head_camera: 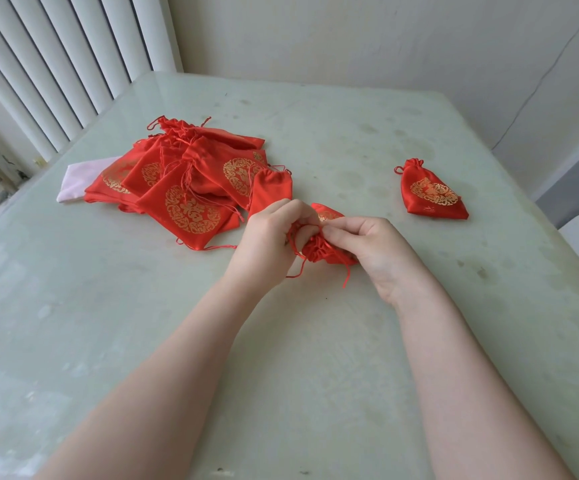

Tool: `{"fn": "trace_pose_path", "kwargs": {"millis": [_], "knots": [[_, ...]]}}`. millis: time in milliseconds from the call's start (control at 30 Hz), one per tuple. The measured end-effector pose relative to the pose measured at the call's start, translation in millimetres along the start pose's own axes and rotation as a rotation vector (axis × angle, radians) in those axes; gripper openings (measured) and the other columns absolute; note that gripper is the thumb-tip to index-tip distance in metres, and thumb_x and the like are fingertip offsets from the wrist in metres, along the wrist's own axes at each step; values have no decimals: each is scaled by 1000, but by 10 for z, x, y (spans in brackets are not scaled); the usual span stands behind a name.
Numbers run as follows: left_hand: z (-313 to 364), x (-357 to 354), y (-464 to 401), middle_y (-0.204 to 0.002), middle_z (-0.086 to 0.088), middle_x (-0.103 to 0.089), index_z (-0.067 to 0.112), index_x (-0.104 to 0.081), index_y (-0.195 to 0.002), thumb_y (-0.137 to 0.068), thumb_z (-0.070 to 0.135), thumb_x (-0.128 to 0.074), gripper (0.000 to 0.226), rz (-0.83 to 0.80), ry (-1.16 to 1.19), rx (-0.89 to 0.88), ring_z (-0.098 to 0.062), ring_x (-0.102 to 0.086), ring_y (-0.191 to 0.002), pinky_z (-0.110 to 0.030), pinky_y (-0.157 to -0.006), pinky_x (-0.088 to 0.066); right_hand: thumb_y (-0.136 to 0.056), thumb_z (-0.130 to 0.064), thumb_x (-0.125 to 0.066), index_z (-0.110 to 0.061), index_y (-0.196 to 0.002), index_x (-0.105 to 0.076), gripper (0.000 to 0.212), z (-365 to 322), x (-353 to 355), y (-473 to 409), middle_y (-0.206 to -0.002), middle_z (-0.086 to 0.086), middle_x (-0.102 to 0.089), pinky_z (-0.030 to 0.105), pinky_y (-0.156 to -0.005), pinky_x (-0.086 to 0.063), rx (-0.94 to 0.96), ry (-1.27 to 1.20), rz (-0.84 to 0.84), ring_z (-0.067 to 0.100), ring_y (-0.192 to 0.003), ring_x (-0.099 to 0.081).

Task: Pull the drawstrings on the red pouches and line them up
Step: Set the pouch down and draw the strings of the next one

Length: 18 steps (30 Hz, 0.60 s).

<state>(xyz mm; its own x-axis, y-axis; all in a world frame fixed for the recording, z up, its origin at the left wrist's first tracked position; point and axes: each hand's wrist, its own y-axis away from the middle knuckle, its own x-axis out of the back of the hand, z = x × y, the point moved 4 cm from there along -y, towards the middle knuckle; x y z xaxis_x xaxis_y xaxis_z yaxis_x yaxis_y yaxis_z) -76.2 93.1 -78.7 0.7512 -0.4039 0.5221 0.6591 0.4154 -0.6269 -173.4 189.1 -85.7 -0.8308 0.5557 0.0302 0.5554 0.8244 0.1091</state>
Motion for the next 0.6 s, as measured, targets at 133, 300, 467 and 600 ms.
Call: {"fn": "trace_pose_path", "kwargs": {"millis": [133,300,467,600], "knots": [[18,-12,1,-74,-1,-55,0,-63,-78,-80,-1,-61,4,4,6,-13,-9,-48,-68,-7,-60,-35,-86,-12,-59,-14,-75,-69,15,33,2,-13,-63,-3,-69,17,-64,-49,-31,-43,3,8,-61,-63],[41,-12,4,-73,-4,-55,1,-64,-78,-81,-1,-59,6,13,-27,-36,-11,-48,-66,-18,-56,-40,-84,-10,-60,-12,-74,-67,13,30,15,-13,-60,-1,-68,18,-58,-50,-51,-72,-4,9,-55,-62],[22,17,-4,-73,-5,-61,2,-67,-78,-80,1,-61,6,-23,54,-46,-10,-55,-67,-18,-57,-44,-82,-5,-60,-11,-73,-65,12,40,8,-12,-61,0,-67,20,-60,-50,-57,-81,-18,11,-56,-62],[13,22,-15,-75,6,-61,6,-71,-84,-83,11,-61,11,-49,136,21,3,-56,-69,-13,-62,-45,-86,-3,-55,-12,-72,-60,18,12,40,-14,-68,6,-60,22,-60,-46,-54,-73,-17,14,-61,-56]]}}
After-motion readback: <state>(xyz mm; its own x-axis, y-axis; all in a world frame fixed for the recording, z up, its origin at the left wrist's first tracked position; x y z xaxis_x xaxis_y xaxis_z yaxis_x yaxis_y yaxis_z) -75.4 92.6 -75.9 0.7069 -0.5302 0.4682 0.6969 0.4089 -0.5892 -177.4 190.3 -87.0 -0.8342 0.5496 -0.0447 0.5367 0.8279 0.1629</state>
